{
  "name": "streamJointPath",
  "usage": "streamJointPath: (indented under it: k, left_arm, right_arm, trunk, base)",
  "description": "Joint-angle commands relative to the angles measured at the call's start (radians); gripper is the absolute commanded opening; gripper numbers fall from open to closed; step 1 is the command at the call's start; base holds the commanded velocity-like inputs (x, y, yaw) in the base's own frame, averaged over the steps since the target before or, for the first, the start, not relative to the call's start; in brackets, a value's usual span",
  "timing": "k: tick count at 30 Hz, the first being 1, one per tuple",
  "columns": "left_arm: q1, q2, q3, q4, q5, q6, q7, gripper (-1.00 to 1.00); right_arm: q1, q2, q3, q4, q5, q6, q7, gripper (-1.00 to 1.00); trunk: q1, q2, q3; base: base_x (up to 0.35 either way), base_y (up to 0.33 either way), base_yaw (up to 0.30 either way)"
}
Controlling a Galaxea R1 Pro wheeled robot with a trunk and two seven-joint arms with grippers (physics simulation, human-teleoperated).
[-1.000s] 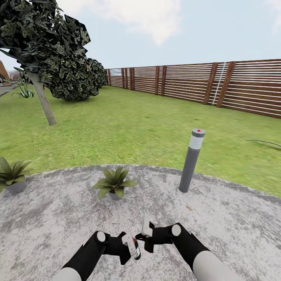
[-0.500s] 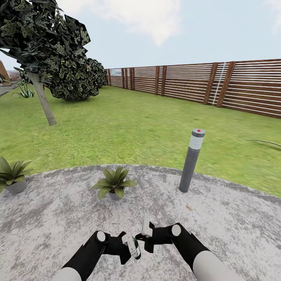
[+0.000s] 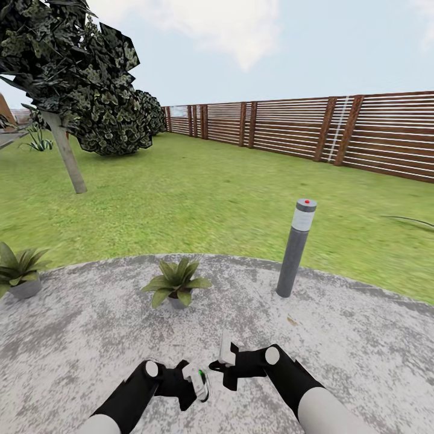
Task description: Pick up the pesticide atomizer in the garden and spray insectifuge to fully cover both potted plants in the garden.
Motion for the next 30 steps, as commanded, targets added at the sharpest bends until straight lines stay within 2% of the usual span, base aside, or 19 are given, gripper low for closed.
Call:
streamJointPath:
  k: [1,6,15,16,17,21,22,24,25,26,27,29,30]
  left_arm:
    - [-0.001,0.007,0.0,0.014,-0.007,-0.001,0.002,-1.0]
    - [-0.003,0.074,-0.001,0.045,-0.01,0.0,0.009,-1.0]
    - [0.007,0.228,-0.002,0.048,-0.01,-0.005,0.007,-1.0]
    - [0.008,0.239,-0.001,0.048,-0.01,-0.006,0.007,-1.0]
    - [0.009,0.252,0.0,0.048,-0.009,-0.004,0.008,-1.0]
    - [0.008,0.27,0.005,0.048,-0.002,0.001,0.01,-1.0]
    - [0.007,0.271,0.015,0.048,0.0,0.002,0.011,-1.0]
    - [0.007,0.271,0.067,0.048,0.004,0.004,0.012,-1.0]
    - [0.007,0.269,0.125,0.048,0.008,0.005,0.012,-1.0]
    - [0.006,0.266,0.166,0.049,0.009,0.006,0.011,-1.0]
    - [0.006,0.264,0.204,0.049,0.009,0.007,0.01,-1.0]
    - [0.006,0.261,0.267,0.049,0.01,0.008,0.01,-1.0]
    - [0.006,0.261,0.281,0.049,0.01,0.011,0.01,-1.0]
  right_arm:
    - [0.0,0.0,-0.001,-0.001,0.008,-0.005,0.0,-1.0]
    - [0.0,-0.001,-0.001,0.0,0.008,-0.005,0.0,-1.0]
    - [0.0,-0.011,-0.004,0.007,0.009,-0.005,0.0,-1.0]
    - [0.0,-0.013,-0.005,0.007,0.008,-0.005,-0.001,-1.0]
    - [0.0,-0.018,-0.008,0.008,0.007,-0.005,-0.002,1.0]
    - [0.0,-0.043,-0.013,0.008,0.005,-0.005,-0.005,1.0]
    - [0.0,-0.047,-0.013,0.009,0.004,-0.005,-0.007,1.0]
    - [0.0,-0.053,-0.013,0.011,-0.001,-0.005,-0.014,1.0]
    - [0.001,-0.059,-0.013,0.021,-0.007,-0.006,-0.032,1.0]
    - [0.001,-0.063,-0.013,0.037,-0.01,-0.006,-0.054,1.0]
    - [0.001,-0.067,-0.013,0.058,-0.016,-0.006,-0.085,1.0]
    - [0.001,-0.075,-0.019,0.119,-0.052,-0.006,-0.196,1.0]
    - [0.001,-0.077,-0.028,0.145,-0.078,-0.006,-0.25,1.0]
  trunk:
    - [0.0,0.0,-0.001]
    - [0.0,0.0,-0.001]
    - [0.0,0.0,-0.001]
    - [0.0,0.0,-0.001]
    - [0.0,0.0,-0.001]
    - [0.0,0.0,-0.001]
    - [0.0,0.0,-0.001]
    - [0.0,0.0,-0.001]
    - [0.0,0.0,-0.001]
    - [0.0,0.0,-0.001]
    - [0.0,0.0,-0.001]
    - [0.0,0.0,-0.001]
    - [0.0,0.0,-0.001]
  base:
    - [0.0,0.0,0.0]
    - [0.0,0.0,0.0]
    - [0.0,0.0,0.0]
    - [0.0,0.0,0.0]
    - [0.0,0.0,0.0]
    - [0.0,0.0,0.0]
    - [0.0,0.0,0.0]
    - [0.0,0.0,0.0]
    - [0.0,0.0,0.0]
    - [0.0,0.0,0.0]
    - [0.0,0.0,0.0]
    - [0.0,0.0,0.0]
    - [0.0,0.0,0.0]
